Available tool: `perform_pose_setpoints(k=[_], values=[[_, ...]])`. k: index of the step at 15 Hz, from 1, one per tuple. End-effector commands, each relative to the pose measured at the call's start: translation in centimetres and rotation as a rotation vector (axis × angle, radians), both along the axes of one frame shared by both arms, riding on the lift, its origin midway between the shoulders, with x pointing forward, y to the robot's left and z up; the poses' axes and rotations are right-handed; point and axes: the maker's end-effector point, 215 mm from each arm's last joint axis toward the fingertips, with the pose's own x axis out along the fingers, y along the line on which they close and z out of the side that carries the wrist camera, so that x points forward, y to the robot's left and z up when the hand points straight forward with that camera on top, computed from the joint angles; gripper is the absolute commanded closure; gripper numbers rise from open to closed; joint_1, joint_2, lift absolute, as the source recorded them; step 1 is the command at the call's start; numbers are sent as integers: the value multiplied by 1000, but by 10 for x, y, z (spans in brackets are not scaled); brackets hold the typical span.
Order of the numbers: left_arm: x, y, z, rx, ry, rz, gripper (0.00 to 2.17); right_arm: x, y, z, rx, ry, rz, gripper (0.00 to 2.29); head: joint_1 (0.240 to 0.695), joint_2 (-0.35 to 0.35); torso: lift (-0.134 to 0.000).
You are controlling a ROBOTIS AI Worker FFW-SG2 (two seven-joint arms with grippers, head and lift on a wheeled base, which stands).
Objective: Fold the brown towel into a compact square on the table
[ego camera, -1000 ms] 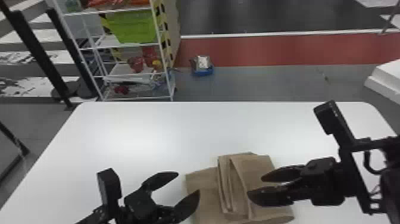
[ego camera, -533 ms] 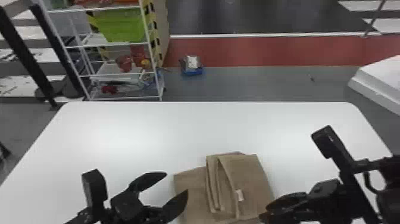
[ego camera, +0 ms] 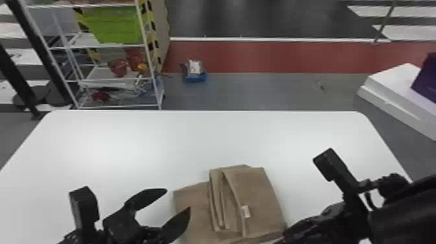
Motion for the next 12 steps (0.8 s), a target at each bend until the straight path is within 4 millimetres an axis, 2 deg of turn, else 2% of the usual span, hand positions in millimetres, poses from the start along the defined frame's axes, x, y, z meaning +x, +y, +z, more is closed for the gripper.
perform_pose_setpoints(k=[1, 4, 6, 7, 8, 10, 12], values=[[0, -1, 1, -3, -1, 0, 144, 9, 0, -9, -18, 23, -14, 572, 695, -8, -124], [0, 0, -1, -2, 2, 2, 144, 35, -4, -9, -56, 1, -40, 572, 695, -10, -124], [0, 1, 0, -3, 0, 2, 144, 61, -4, -2, -58, -12, -65, 556, 695, -12, -124], [0, 0, 0, -4, -1, 0, 144, 73, -4, 2, -58, -20, -74, 407, 695, -14, -124], [0, 1, 0, -3, -1, 2, 144, 86, -4, 5, -60, -22, -88, 387, 695, -14, -124], [-1, 2, 0, -4, 0, 3, 144, 109, -5, 3, -85, -9, -114, 299, 695, -14, -124], [-1, 3, 0, -5, -2, 6, 144, 121, 2, -2, -98, 18, -123, 296, 695, -12, -124]])
